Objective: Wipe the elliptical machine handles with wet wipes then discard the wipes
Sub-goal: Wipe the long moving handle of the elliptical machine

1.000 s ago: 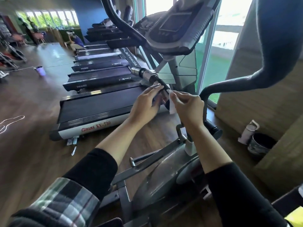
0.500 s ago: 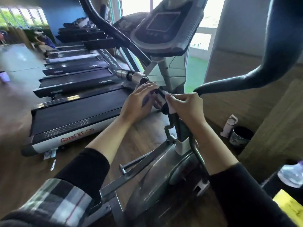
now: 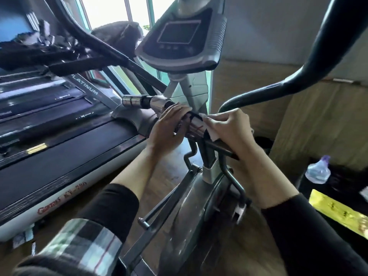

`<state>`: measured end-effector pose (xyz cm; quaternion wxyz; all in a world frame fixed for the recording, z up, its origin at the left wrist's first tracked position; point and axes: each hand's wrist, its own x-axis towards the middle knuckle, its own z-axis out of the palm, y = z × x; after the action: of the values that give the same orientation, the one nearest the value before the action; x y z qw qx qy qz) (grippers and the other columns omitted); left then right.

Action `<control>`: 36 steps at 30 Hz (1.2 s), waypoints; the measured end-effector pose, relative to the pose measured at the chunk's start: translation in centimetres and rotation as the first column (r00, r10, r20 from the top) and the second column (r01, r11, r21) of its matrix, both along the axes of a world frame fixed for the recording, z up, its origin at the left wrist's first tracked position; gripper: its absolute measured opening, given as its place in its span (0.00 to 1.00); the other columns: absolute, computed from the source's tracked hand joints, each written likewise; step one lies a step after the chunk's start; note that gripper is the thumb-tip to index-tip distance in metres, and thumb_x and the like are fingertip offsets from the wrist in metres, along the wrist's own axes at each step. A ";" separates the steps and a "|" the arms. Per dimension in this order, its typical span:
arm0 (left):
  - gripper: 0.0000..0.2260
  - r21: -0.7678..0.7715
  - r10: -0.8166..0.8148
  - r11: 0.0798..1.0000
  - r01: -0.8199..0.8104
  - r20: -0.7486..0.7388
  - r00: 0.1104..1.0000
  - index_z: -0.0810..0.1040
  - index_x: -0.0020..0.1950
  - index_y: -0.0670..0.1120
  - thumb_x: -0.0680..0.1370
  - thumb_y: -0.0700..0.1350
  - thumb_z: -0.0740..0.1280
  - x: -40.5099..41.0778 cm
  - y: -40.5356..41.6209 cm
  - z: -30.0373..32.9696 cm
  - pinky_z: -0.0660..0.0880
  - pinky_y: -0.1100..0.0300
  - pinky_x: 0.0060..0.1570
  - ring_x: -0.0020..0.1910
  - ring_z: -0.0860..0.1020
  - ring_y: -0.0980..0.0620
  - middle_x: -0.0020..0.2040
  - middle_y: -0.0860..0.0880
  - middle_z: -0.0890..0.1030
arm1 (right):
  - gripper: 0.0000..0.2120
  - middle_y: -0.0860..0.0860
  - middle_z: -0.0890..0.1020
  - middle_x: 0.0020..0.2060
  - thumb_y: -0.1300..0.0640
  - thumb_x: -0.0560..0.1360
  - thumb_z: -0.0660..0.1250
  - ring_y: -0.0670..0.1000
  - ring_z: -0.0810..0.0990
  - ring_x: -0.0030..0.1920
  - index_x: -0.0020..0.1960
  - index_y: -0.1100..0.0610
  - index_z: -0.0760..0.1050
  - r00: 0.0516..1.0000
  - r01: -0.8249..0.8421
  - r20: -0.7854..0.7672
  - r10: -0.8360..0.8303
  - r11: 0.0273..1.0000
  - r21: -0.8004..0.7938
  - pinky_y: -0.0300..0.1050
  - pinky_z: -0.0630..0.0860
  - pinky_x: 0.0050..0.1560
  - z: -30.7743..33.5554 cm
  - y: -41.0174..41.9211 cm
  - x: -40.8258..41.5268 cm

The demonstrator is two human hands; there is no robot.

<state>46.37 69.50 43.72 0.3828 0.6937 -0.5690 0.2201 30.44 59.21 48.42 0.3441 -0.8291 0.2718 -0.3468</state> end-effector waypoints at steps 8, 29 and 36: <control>0.15 -0.019 -0.007 1.000 0.007 -0.009 1.000 0.75 0.64 0.41 0.81 0.46 0.57 0.0 -0.1 -0.5 0.66 0.54 0.69 0.67 0.70 0.47 0.64 0.45 0.76 | 0.11 0.52 0.84 0.36 0.49 0.73 0.71 0.41 0.73 0.30 0.50 0.55 0.83 0.999 0.014 -0.030 -0.012 0.998 0.057 0.22 0.67 0.28 1.1 0.5 1.7; 0.15 0.014 -0.080 0.997 0.079 0.193 0.978 0.78 0.59 0.42 0.80 0.49 0.60 3.3 -0.8 0.4 0.67 0.44 0.66 0.59 0.75 0.45 0.58 0.46 0.78 | 0.08 0.48 0.86 0.43 0.54 0.73 0.70 0.41 0.81 0.44 0.49 0.54 0.84 0.998 0.045 -0.041 -0.050 0.992 -0.115 0.20 0.68 0.41 -0.2 0.2 0.1; 0.16 -0.003 -0.143 0.989 0.147 0.208 0.968 0.78 0.59 0.43 0.80 0.51 0.59 4.4 -0.7 0.4 0.68 0.52 0.64 0.57 0.75 0.45 0.57 0.47 0.79 | 0.08 0.48 0.86 0.41 0.51 0.74 0.70 0.41 0.80 0.42 0.50 0.53 0.83 0.989 0.148 -0.012 -0.150 0.984 -0.103 0.26 0.73 0.46 -0.1 2.4 2.1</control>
<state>50.74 68.76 44.14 0.3427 0.6202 -0.6529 0.2677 32.51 61.56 48.35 0.2717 -0.8263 0.3184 -0.3769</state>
